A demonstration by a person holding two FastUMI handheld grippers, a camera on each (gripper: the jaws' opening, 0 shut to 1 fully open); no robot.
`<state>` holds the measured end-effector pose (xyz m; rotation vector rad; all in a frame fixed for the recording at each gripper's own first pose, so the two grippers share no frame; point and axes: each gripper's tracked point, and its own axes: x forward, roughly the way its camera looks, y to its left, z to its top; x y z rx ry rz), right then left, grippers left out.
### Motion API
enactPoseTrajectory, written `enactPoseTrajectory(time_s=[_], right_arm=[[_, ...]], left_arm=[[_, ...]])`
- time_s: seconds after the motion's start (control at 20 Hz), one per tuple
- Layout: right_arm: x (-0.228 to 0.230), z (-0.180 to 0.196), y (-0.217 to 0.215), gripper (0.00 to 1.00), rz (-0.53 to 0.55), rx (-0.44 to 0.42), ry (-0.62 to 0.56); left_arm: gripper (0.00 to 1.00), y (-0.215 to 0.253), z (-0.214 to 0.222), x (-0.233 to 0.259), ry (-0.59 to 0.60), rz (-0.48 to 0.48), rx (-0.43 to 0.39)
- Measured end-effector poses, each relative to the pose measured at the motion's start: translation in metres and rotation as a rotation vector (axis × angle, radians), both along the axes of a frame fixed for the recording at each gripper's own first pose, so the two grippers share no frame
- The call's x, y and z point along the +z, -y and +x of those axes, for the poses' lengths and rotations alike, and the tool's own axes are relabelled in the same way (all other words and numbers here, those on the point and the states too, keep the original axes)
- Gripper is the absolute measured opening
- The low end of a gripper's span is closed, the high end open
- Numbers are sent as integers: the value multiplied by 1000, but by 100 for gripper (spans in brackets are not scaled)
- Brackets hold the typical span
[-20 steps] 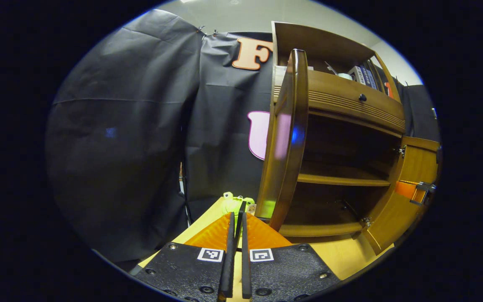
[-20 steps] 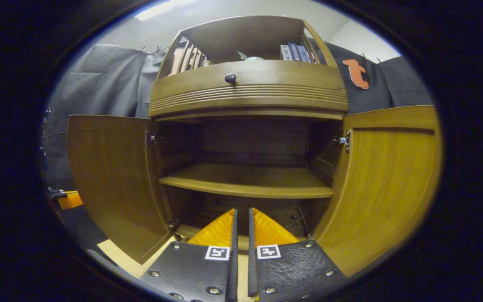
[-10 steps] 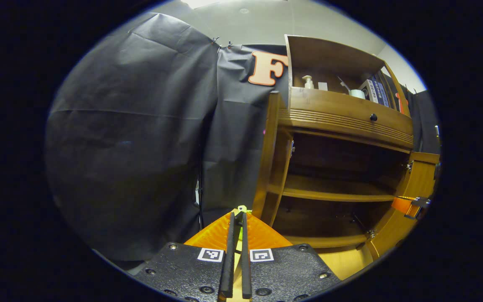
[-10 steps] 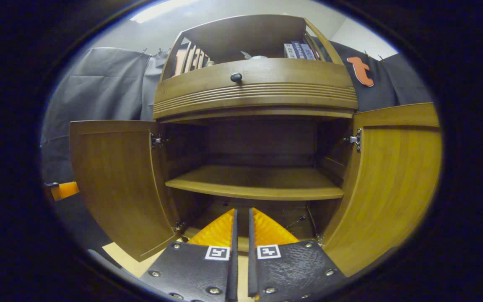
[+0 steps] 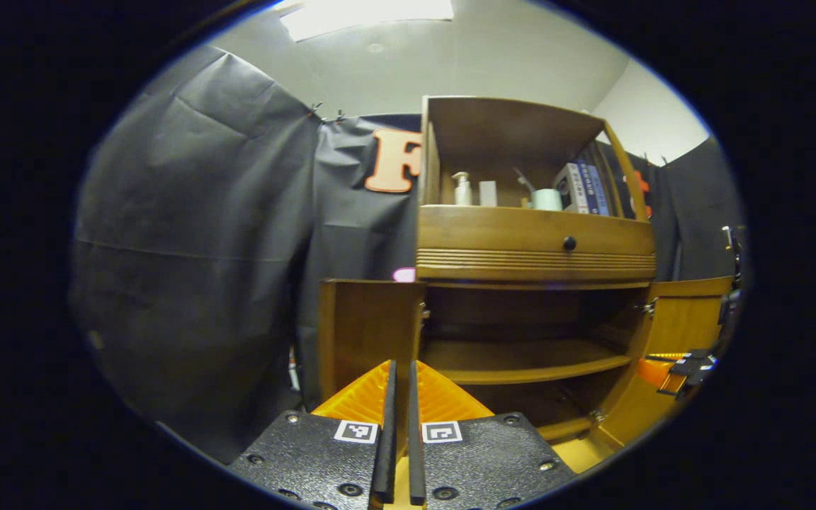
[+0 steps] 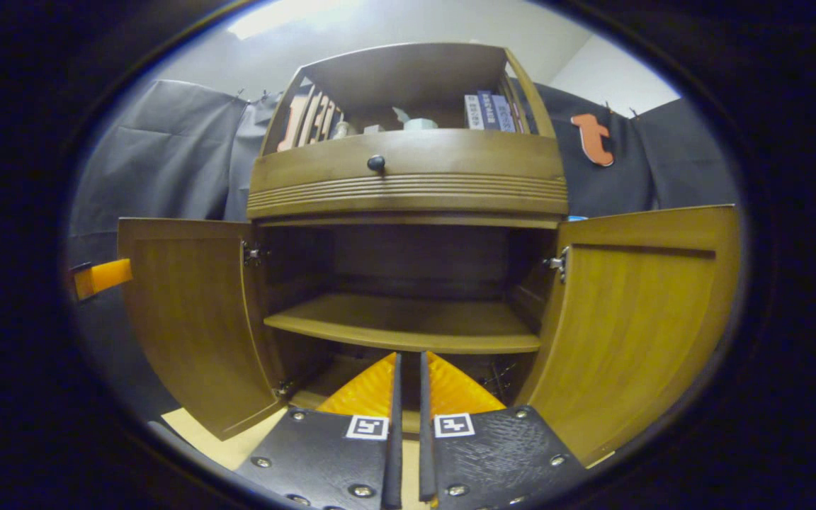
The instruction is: Open the right door of the double-door shoe cabinet with the right hand, and open the left door with the left hand.
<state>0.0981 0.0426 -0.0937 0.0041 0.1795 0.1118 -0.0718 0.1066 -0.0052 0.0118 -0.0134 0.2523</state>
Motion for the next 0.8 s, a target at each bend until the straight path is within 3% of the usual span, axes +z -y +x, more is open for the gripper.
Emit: enactPoseTrajectory(time_s=[0.25, 0.3, 0.35, 0.4, 0.6, 0.7, 0.75, 0.8], right_arm=[[35, -17, 24, 10, 19, -78, 56], [41, -21, 29, 10, 14, -89, 68], [47, -24, 31, 10, 12, -96, 80], [53, -28, 33, 10, 11, -103, 90], [68, -38, 38, 12, 16, -118, 117], [71, -42, 39, 9, 12, -123, 123], [73, -44, 39, 9, 13, -124, 123], [73, -45, 39, 9, 16, -125, 123]], left_arm=[[9, 64, 36, 3, 8, -3, -161], [0, 76, 39, 2, 8, -4, -188], [9, 86, 43, 2, 7, -7, -213], [9, 96, 47, 1, 6, -13, -236], [8, 129, 54, 1, 9, -40, -310], [9, 137, 55, 1, 12, -51, -325], [0, 140, 55, 1, 13, -57, -329], [0, 141, 55, 1, 11, -60, -329]])
